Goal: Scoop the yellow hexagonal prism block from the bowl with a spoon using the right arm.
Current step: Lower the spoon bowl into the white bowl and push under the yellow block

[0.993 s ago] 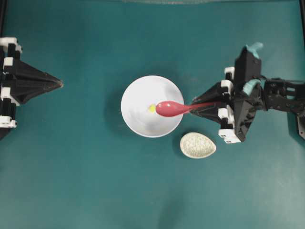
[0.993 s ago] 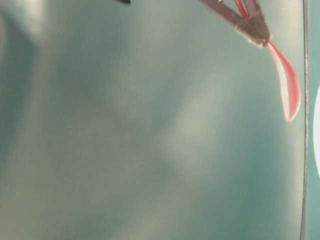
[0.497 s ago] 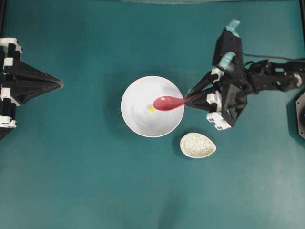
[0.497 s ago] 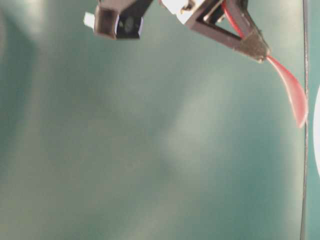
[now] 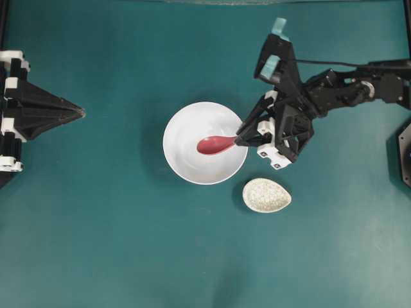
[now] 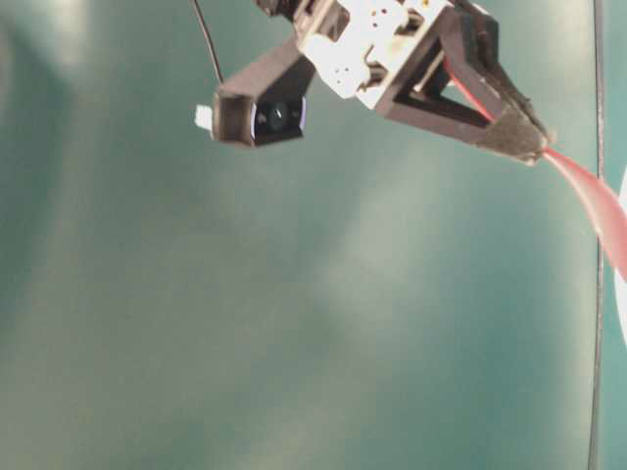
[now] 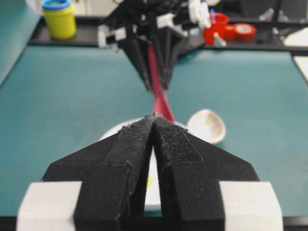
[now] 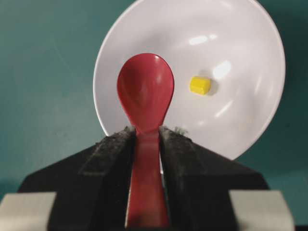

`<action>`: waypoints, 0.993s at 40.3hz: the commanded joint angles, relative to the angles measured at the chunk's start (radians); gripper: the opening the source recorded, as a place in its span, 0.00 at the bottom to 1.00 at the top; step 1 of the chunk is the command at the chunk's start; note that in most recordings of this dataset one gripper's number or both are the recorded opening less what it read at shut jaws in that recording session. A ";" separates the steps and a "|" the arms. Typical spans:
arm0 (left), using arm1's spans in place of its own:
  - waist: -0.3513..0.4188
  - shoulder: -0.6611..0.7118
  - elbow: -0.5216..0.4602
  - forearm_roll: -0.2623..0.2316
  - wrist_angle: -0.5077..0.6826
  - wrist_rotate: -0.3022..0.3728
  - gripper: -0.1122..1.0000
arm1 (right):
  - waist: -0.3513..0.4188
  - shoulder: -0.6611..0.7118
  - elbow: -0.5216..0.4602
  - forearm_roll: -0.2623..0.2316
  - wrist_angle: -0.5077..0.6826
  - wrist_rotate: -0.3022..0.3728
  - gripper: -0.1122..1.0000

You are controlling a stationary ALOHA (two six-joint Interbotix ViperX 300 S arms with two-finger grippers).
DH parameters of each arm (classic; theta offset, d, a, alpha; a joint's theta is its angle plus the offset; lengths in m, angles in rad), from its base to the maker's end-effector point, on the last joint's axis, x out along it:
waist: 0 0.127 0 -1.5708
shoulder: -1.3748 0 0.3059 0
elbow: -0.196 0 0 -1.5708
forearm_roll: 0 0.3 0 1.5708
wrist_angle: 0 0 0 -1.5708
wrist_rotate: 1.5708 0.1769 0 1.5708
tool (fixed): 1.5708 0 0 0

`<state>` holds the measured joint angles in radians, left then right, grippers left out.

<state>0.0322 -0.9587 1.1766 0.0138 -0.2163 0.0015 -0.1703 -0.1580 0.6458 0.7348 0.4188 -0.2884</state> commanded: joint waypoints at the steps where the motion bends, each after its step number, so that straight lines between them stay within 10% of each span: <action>1: 0.003 0.006 -0.021 0.002 -0.006 0.003 0.14 | -0.005 0.003 -0.041 -0.026 0.031 0.028 0.32; 26: 0.003 0.006 -0.021 0.003 -0.006 0.005 0.14 | 0.000 0.101 -0.163 -0.295 0.213 0.284 0.31; 40: 0.003 0.006 -0.021 0.003 -0.006 0.005 0.14 | 0.011 0.146 -0.170 -0.318 0.204 0.296 0.31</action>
<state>0.0337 -0.9587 1.1766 0.0123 -0.2163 0.0031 -0.1626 -0.0046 0.5001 0.4203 0.6320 0.0092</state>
